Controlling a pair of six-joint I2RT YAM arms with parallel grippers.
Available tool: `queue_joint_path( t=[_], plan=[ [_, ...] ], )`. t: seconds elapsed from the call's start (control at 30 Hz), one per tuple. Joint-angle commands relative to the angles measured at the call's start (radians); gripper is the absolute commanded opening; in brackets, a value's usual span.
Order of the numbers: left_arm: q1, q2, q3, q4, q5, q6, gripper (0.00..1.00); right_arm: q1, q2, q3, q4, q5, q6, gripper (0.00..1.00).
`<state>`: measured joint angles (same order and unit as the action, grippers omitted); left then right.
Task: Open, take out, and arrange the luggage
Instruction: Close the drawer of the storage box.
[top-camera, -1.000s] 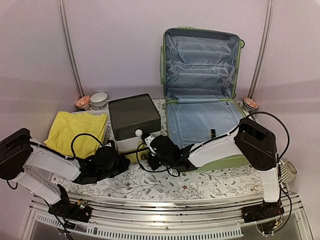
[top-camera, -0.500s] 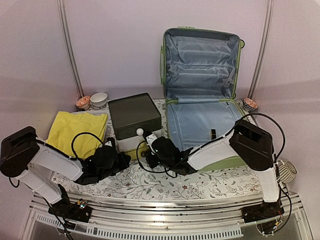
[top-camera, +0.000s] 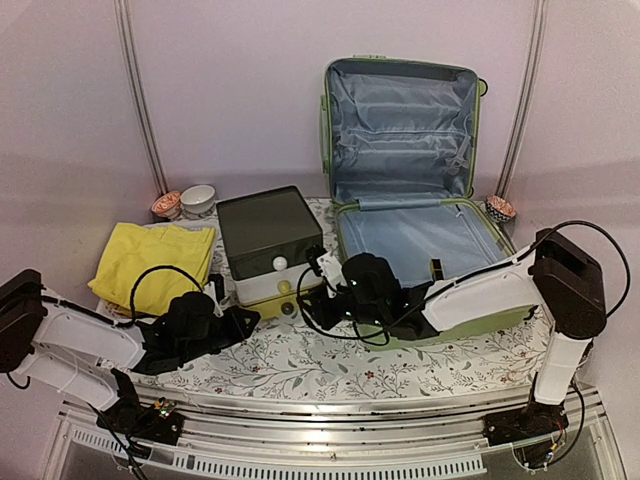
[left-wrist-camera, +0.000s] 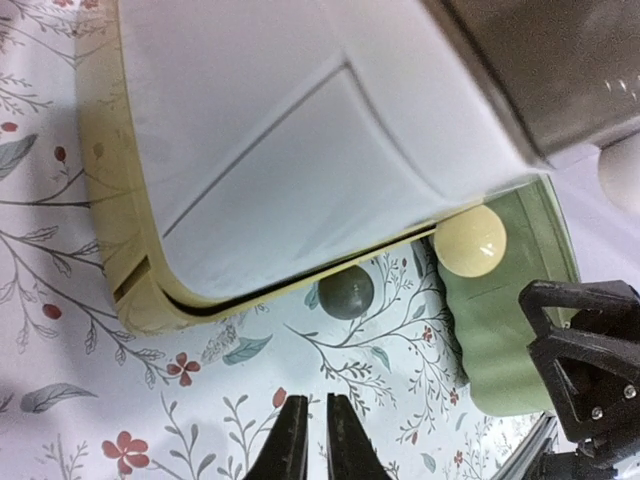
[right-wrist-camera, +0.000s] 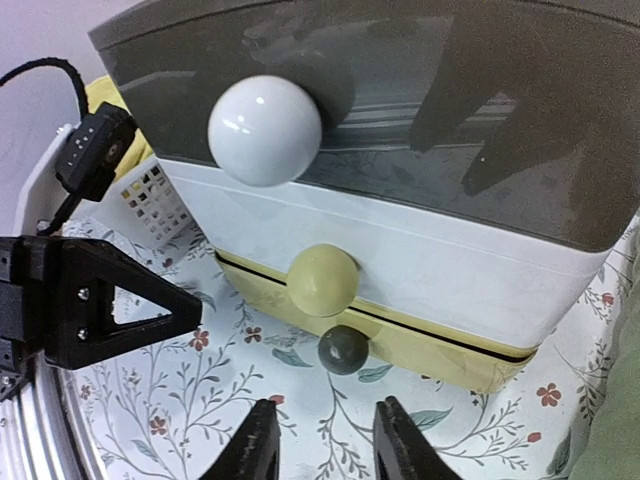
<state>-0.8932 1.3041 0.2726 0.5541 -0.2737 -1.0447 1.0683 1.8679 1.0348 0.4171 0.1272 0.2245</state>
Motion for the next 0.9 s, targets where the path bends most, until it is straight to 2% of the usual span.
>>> queue_joint_path(
  t=[0.0, 0.1, 0.2, 0.33, 0.57, 0.87],
  plan=[
    [0.011, -0.081, -0.003, -0.087, 0.048, 0.005, 0.12, -0.015, -0.066, 0.033, -0.057, -0.11, 0.047, 0.38],
    [0.012, -0.131, 0.009, -0.176, 0.038, 0.001, 0.15, -0.026, -0.056, 0.108, -0.129, -0.131, 0.113, 0.44],
    [0.018, -0.15, -0.015, -0.197, 0.011, -0.01, 0.19, -0.038, -0.027, 0.183, -0.206, -0.129, 0.182, 0.51],
    [0.043, -0.134, -0.042, -0.161, 0.025, -0.007, 0.15, -0.048, 0.02, 0.27, -0.263, -0.115, 0.246, 0.53],
    [0.056, -0.16, -0.048, -0.164, 0.026, 0.011, 0.14, -0.05, 0.094, 0.394, -0.372, -0.094, 0.319, 0.54],
    [0.064, -0.17, -0.048, -0.168, 0.035, 0.032, 0.14, -0.05, 0.123, 0.447, -0.417, -0.085, 0.386, 0.53]
  ],
)
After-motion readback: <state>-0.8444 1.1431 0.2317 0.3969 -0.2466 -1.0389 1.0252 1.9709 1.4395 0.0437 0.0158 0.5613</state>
